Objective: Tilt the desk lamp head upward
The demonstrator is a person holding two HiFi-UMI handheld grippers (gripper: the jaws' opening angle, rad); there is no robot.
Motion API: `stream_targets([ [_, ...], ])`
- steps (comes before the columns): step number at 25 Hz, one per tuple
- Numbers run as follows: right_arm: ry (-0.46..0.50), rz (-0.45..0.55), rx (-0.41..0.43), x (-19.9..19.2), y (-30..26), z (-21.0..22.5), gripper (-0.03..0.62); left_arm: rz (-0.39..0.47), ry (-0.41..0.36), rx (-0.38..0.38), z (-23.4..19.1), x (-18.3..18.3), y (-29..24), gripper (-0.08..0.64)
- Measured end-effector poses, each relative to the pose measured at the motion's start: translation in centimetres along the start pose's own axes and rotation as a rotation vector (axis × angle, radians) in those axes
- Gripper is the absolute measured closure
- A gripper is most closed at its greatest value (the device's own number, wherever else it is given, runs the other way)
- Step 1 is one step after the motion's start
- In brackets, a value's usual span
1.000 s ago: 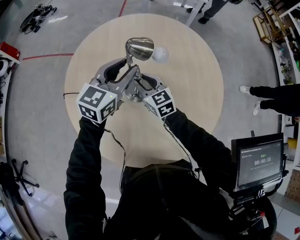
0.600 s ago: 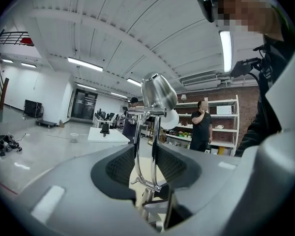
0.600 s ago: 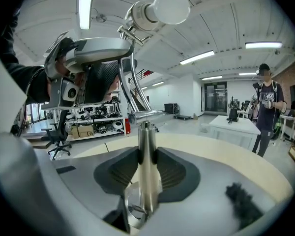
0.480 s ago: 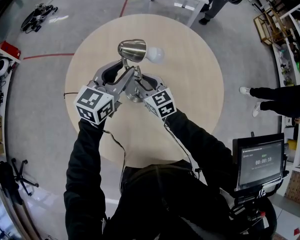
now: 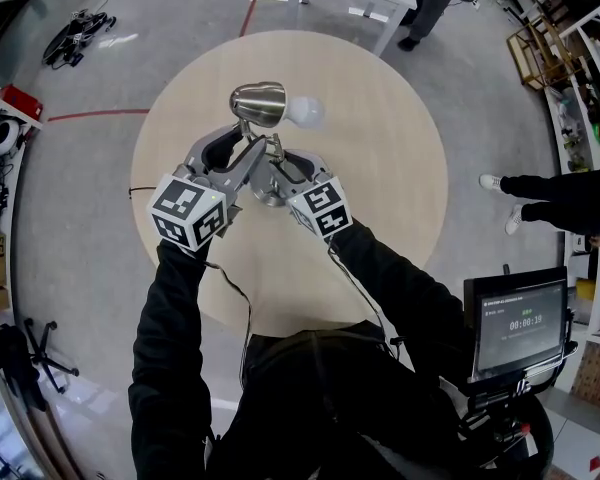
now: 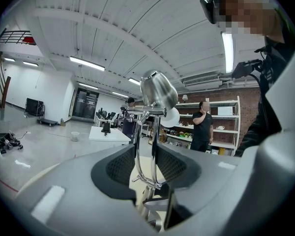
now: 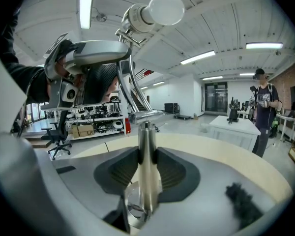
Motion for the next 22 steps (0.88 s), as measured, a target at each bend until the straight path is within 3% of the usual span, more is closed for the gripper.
stream_targets([
  [22,0.003,0.001,-0.002,0.04,-0.15,-0.02,0.468,-0.001,0.023,0.017,-0.49,-0.37,0.50,0.419],
])
Point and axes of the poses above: the fingertips, and each gripper's own axes: y backward along the fingers, z to its right, x out of its top, the point moved 2 cm from there along y, backward along the fingers, and after that the axes turned 6 degrees about -x, right-handed, at the moved point
